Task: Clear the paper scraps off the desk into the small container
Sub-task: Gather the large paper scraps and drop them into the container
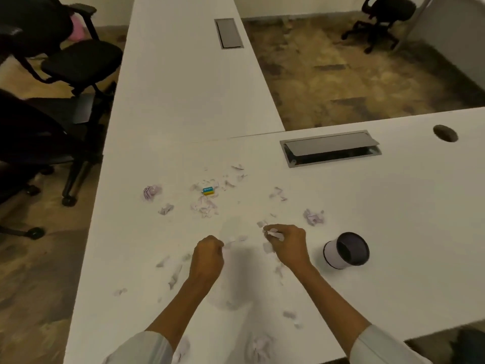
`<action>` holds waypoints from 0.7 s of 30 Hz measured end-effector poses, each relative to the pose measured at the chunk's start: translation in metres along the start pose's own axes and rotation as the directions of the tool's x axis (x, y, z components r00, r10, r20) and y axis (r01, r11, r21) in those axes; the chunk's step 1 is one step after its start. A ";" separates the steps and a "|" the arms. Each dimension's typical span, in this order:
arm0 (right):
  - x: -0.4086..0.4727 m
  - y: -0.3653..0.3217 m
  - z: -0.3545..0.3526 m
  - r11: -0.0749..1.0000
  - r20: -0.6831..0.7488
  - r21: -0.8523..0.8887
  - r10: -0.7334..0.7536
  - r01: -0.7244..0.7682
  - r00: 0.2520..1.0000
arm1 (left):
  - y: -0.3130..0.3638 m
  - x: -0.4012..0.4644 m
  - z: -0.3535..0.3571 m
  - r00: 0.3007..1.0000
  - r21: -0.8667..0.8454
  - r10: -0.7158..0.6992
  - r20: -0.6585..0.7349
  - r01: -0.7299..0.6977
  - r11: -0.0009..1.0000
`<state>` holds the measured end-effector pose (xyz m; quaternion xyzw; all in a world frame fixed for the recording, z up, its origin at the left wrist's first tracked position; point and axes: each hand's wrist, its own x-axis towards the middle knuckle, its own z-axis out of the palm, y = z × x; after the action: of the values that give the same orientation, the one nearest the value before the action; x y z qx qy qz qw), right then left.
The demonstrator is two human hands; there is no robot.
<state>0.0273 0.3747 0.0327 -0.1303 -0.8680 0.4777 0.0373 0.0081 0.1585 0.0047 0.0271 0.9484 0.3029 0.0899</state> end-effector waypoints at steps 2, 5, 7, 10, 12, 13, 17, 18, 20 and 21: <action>-0.003 0.013 -0.043 0.995 -0.082 0.044 0.090 -0.087 0.993 | 0.042 0.003 0.022 0.998 -0.090 0.063 0.025 -0.060 0.994; -0.007 0.038 -0.106 0.982 -0.217 0.079 0.185 -0.172 0.958 | 0.109 0.002 0.057 0.986 -0.211 0.143 0.083 -0.123 0.970; -0.010 0.053 -0.143 0.974 -0.281 0.076 0.227 -0.215 0.932 | 0.152 -0.003 0.080 0.974 -0.283 0.190 0.120 -0.150 0.947; -0.011 0.071 -0.180 0.958 -0.332 0.103 0.285 -0.266 0.899 | 0.206 -0.009 0.110 0.961 -0.346 0.226 0.161 -0.160 0.925; -0.011 0.079 -0.193 0.956 -0.342 0.108 0.292 -0.272 0.893 | 0.232 -0.011 0.126 0.958 -0.366 0.212 0.193 -0.130 0.921; -0.010 0.082 -0.196 0.956 -0.340 0.106 0.292 -0.272 0.894 | 0.242 -0.010 0.132 0.958 -0.374 0.194 0.211 -0.104 0.921; -0.008 0.090 -0.201 0.958 -0.298 0.095 0.287 -0.271 0.911 | 0.262 -0.007 0.146 0.938 -0.370 0.197 0.284 -0.082 0.925; -0.008 0.092 -0.200 0.957 -0.285 0.099 0.289 -0.272 0.914 | 0.262 -0.007 0.147 0.930 -0.366 0.207 0.305 -0.087 0.927; -0.008 0.095 -0.198 0.956 -0.269 0.106 0.293 -0.274 0.917 | 0.259 -0.007 0.149 0.916 -0.380 0.208 0.343 -0.067 0.923; -0.008 0.096 -0.197 0.955 -0.263 0.111 0.294 -0.274 0.919 | 0.256 -0.007 0.148 0.911 -0.392 0.206 0.358 -0.054 0.918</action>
<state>0.0910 0.5826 0.0590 -0.3188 -0.8084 0.4859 0.0934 0.0417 0.4509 0.0350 0.1338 0.8316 0.4717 0.2607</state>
